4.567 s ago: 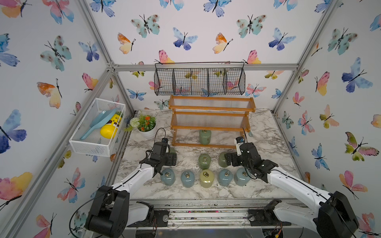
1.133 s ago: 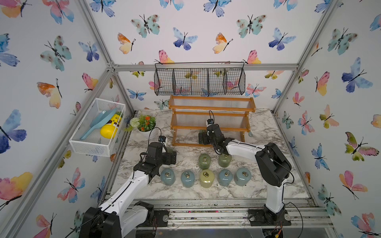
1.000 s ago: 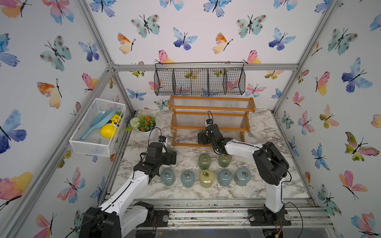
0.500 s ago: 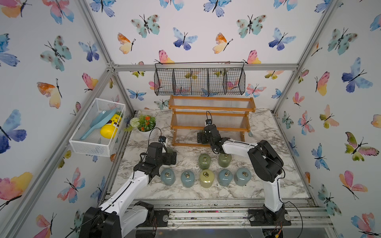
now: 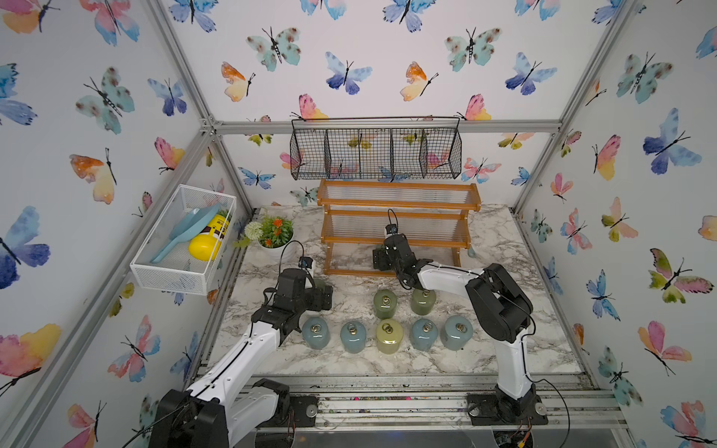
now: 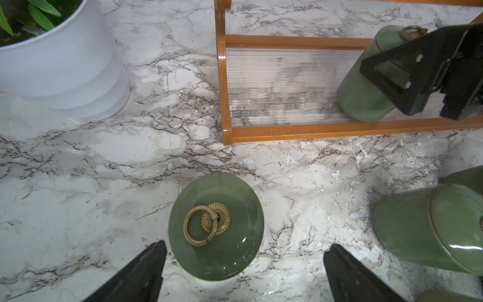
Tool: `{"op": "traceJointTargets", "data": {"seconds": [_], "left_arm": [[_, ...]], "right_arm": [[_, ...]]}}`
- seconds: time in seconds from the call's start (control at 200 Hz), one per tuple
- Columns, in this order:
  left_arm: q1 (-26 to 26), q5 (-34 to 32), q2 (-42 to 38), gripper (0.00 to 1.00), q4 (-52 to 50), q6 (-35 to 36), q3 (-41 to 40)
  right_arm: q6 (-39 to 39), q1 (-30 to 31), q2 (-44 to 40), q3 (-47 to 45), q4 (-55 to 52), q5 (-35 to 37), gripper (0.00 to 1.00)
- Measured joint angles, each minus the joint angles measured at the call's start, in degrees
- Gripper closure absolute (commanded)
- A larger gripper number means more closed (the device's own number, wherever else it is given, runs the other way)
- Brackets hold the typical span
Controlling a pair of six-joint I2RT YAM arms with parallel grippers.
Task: Remove the tea canisters from the shelf
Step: Pick up the tea canister from the shelf.
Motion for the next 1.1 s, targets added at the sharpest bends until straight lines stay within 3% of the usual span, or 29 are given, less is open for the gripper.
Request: {"op": "traceJointTargets", "data": {"seconds": [0.481,1.101], "left_arm": [[0.0,0.0,-0.9,0.01,0.0,0.0,-0.4],[1.0,-0.7,-2.9,0.02,-0.1,-0.2,-0.5]], "right_arm": [[-3.2,0.6,-3.0,-2.3,-1.2,-7.7,0.22],[-5.4,7.9,-4.5,-2.3,-3.3,-10.8,0.22]]}}
